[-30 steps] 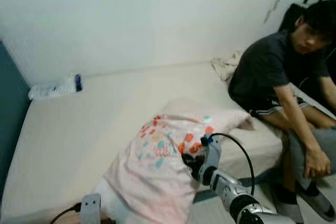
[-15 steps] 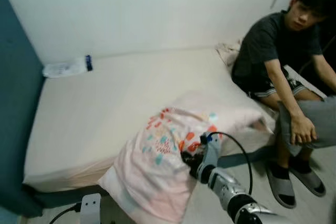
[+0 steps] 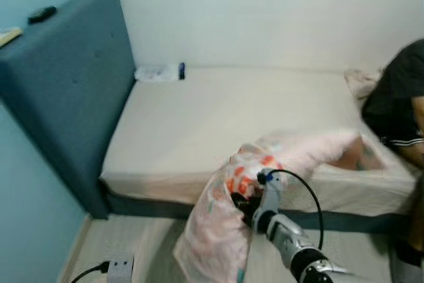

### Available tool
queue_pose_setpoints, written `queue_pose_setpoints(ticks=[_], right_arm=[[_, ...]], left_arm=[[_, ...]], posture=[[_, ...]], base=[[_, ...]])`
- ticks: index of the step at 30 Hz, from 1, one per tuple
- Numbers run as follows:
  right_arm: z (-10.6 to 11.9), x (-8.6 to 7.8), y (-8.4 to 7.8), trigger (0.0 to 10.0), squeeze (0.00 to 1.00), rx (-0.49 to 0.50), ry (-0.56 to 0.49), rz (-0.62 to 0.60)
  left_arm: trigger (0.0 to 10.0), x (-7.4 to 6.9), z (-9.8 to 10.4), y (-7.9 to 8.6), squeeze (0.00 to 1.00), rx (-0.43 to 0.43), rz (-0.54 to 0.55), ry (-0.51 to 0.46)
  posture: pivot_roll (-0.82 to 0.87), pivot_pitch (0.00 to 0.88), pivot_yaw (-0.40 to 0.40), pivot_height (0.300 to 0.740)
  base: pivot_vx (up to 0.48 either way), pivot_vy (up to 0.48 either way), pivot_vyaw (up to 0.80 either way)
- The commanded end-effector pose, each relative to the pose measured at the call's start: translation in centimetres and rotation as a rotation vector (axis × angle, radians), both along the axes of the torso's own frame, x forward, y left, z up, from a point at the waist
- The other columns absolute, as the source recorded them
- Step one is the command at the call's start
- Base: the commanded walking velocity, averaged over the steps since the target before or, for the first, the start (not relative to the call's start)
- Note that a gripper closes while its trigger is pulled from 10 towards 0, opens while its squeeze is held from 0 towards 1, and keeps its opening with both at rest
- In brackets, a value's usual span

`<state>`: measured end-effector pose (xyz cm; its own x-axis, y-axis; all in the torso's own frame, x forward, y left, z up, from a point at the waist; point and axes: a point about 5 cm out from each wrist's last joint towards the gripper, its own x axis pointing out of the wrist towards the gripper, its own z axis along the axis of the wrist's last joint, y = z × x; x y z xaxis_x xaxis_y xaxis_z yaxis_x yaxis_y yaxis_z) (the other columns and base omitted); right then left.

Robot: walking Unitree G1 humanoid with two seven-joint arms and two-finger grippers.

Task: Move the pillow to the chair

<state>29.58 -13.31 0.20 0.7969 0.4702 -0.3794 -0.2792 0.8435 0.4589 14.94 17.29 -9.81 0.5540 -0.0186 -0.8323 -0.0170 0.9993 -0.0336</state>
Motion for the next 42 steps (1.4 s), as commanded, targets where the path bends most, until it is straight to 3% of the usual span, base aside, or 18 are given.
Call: queue_pose_setpoints(ticks=[1, 4, 8, 13, 18, 25, 35, 42], right_arm=[[0.3, 0.1, 0.0, 10.0, 0.00, 0.015, -0.029, 0.020], [-0.2, -0.5, 0.6, 10.0, 0.00, 0.034, -0.003, 0.079], [-1.2, -2.9, 3.4, 10.0, 0.00, 0.097, 0.021, 0.381], [-1.6, -3.5, 3.8, 10.0, 0.00, 0.073, 0.034, 0.441], [-2.2, -3.7, 3.3, 10.0, 0.00, -0.022, 0.072, 0.441], [-1.9, -3.4, 2.9, 10.0, 0.00, 0.003, 0.051, 0.422], [1.1, 0.0, 1.4, 10.0, 0.00, 0.116, -0.091, 0.177], [1.0, 0.6, 0.7, 10.0, 0.00, 0.046, -0.053, 0.089]], left_arm=[[10.0, -1.0, -0.4, 0.3, 0.00, 0.016, -0.031, 0.046], [10.0, -1.7, -0.6, 0.5, 0.00, 0.025, -0.036, 0.070], [10.0, -3.1, -1.0, 0.8, 0.00, 0.055, -0.097, 0.114], [10.0, -3.6, -1.2, 0.8, 0.00, 0.066, -0.127, 0.130], [10.0, -3.8, -1.2, 0.8, 0.00, 0.069, -0.138, 0.136], [10.0, -4.0, -1.3, 0.4, 0.00, 0.064, -0.148, 0.142], [10.0, -4.3, -1.4, 0.4, 0.00, 0.077, -0.153, 0.154], [10.0, -3.9, -1.3, 0.5, 0.00, 0.074, -0.149, 0.146]], posture=[[-0.10, 0.046, -0.012, 0.740], [-0.10, 0.042, -0.009, 0.740], [-0.10, 0.037, -0.006, 0.740], [-0.10, 0.035, -0.010, 0.740], [-0.09, 0.039, -0.014, 0.740], [-0.10, 0.035, -0.008, 0.740], [-0.10, 0.028, -0.004, 0.740], [-0.10, 0.026, -0.006, 0.740]], base=[[0.000, 0.000, 0.76], [0.000, 0.000, 0.76], [0.000, 0.000, 0.75], [0.000, 0.000, 0.76], [0.000, 0.000, 0.76], [0.000, 0.000, 0.75], [0.000, 0.000, 0.75], [0.000, -0.069, 0.32]])
